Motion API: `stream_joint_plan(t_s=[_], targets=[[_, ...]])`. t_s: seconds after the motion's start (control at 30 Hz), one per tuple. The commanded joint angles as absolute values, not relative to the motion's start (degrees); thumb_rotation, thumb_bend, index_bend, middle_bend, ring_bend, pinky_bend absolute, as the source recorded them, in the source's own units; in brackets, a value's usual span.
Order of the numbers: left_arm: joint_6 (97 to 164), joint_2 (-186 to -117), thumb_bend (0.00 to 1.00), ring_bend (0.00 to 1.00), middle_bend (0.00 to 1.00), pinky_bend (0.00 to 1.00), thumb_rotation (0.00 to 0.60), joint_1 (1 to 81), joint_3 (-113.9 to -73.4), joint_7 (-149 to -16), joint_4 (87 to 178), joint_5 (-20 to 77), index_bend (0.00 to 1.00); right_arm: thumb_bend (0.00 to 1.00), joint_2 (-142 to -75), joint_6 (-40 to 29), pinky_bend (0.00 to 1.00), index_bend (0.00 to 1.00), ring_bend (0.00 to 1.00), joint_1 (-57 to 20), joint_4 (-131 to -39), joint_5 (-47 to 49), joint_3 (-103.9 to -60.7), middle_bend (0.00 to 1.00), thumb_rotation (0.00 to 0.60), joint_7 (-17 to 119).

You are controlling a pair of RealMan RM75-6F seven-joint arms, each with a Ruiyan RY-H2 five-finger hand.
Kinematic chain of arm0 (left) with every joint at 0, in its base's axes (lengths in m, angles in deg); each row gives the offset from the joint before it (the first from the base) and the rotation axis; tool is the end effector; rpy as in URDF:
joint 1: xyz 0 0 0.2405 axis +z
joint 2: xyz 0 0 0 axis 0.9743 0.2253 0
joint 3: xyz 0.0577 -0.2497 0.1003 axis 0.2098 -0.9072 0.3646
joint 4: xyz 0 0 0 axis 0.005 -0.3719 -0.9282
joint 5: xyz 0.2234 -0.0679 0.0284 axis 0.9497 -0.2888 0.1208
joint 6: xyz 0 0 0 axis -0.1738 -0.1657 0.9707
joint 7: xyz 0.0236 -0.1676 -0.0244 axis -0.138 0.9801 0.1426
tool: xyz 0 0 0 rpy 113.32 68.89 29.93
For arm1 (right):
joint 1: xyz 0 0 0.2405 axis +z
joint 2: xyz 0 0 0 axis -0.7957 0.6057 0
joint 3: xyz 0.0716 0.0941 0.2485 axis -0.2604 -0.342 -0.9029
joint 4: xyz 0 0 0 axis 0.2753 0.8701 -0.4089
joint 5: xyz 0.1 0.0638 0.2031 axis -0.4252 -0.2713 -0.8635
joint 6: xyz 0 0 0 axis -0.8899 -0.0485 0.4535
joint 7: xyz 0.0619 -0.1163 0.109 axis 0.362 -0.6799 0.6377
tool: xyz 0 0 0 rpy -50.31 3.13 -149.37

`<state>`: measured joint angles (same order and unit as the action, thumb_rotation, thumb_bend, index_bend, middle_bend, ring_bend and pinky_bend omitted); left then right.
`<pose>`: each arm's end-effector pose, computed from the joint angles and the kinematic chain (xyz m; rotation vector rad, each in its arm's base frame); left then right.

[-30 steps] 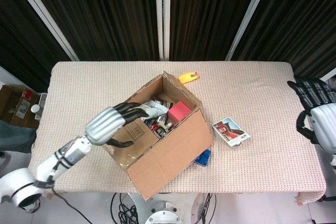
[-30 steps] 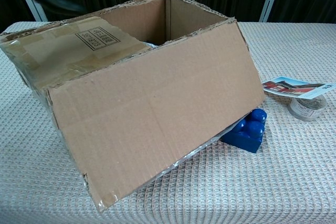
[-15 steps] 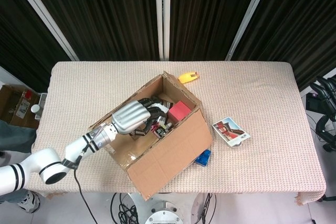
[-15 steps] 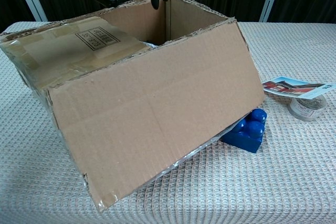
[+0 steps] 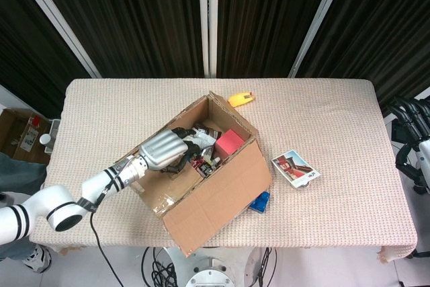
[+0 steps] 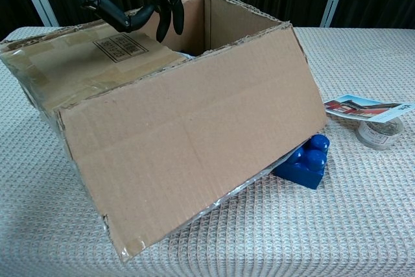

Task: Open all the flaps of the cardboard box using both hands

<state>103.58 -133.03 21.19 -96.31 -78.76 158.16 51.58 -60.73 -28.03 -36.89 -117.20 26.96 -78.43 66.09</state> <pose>-0.0596 0.3898 0.0302 -2.3580 -0.7181 -0.9585 -0.2317 -0.2691 0.2863 1.5078 -0.7057 1.1742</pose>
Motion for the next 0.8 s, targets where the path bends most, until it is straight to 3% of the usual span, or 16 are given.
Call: stream_joint_plan(t_s=[0.03,0.5,0.8], targets=[[103.18,-132.76,0.75,0.1,0.44,0.2,0.411,20.86,-95.88,-79.1,158.16,51.13,0.32,0.88,-60.81,-27.61,0.0,0.0,0.0,-36.85,-117.18,26.85,-78.76,0.03,0.6,66.16],[103.24,-129.84,0.76,0.1,0.49,0.2,0.412,20.57,-94.66,-80.8,160.8,49.26,0.32,0.88,-61.66,-25.14,0.0,0.0,0.0,-36.62,-116.65,26.59,-80.05,0.03,0.6,66.4],[105.87,-123.58,0.76,0.1,0.52,0.2,0.419,21.79,-95.67,-79.76,166.68,49.15,0.3,0.88,-61.34,-25.6,0.0,0.0,0.0,-37.23,-117.06,26.98,-80.75,0.03,0.6,66.71]])
